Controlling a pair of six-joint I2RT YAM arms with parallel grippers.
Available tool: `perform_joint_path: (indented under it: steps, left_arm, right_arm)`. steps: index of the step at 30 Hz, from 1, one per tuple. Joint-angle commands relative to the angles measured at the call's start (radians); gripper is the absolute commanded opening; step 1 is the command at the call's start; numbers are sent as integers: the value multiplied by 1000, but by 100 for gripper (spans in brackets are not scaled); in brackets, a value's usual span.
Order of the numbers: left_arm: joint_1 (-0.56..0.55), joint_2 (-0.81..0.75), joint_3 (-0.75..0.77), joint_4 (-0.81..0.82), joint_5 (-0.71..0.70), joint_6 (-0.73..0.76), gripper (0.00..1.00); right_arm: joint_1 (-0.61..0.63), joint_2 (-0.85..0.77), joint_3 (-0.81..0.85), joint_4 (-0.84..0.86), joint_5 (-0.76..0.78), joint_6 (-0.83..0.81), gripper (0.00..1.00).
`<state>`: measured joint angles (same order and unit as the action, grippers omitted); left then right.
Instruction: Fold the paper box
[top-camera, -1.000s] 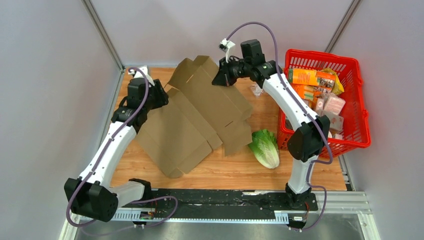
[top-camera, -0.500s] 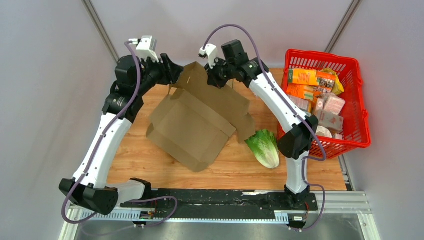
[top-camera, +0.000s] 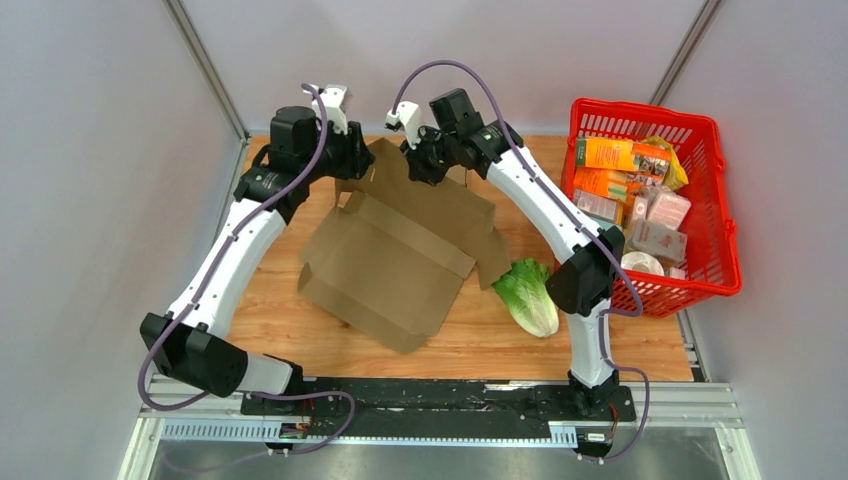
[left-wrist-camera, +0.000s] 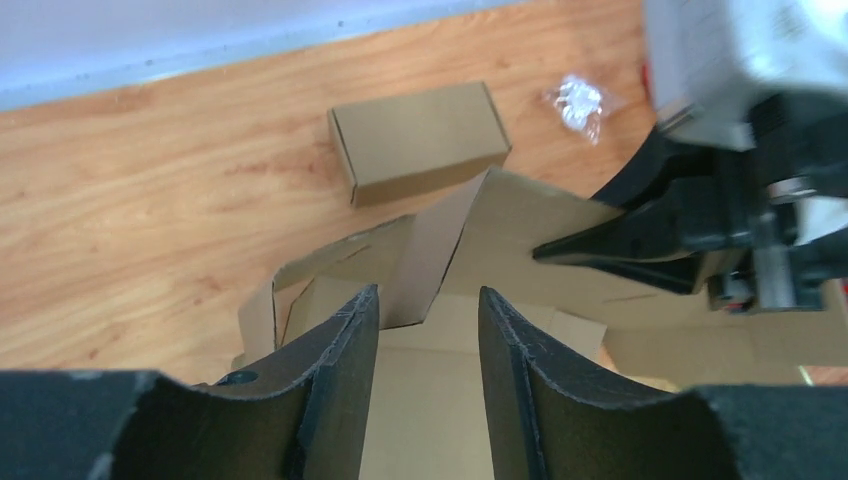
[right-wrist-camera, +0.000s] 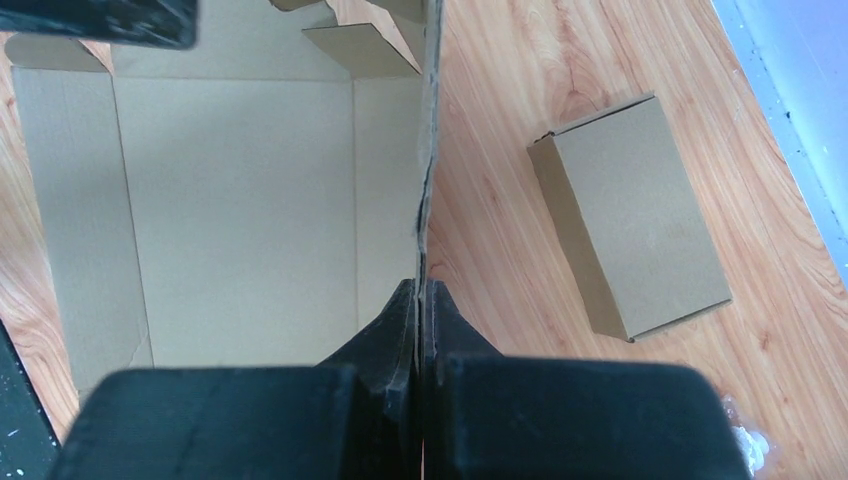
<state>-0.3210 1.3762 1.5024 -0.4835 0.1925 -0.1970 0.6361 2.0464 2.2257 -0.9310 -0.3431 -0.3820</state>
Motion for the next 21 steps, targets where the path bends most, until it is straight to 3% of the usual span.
perform_joint_path:
  steps: [1, 5, 9, 12, 15, 18, 19, 20, 21]
  left_arm:
    - [-6, 3, -2, 26, -19, 47, 48]
    - [-23, 20, 10, 8, -63, 76, 41]
    - [-27, -5, -51, 55, -177, 74, 15]
    - [-27, -46, -123, 106, -257, 58, 6]
    - [-27, -92, -221, 175, -330, 3, 0]
    - [-27, -149, -339, 264, -401, -71, 0]
    - [-27, -170, -364, 296, -413, -87, 0]
    - [-27, -180, -407, 312, -418, -99, 0]
    - [-27, -193, -424, 324, -423, -123, 0]
  right_arm:
    - [-1, -15, 42, 21, -31, -26, 0]
    - [2, -19, 42, 29, -56, -23, 0]
    - [20, -23, 31, 50, -22, -12, 0]
    - [33, -37, 0, 104, 61, 47, 20]
    - [33, -23, 26, 120, 176, 188, 30]
    - [33, -15, 80, 58, 337, 375, 57]
    - [31, -29, 83, 29, 342, 449, 67]
    - [31, -41, 56, 26, 334, 516, 69]
    - [31, -58, 37, 35, 317, 550, 80]
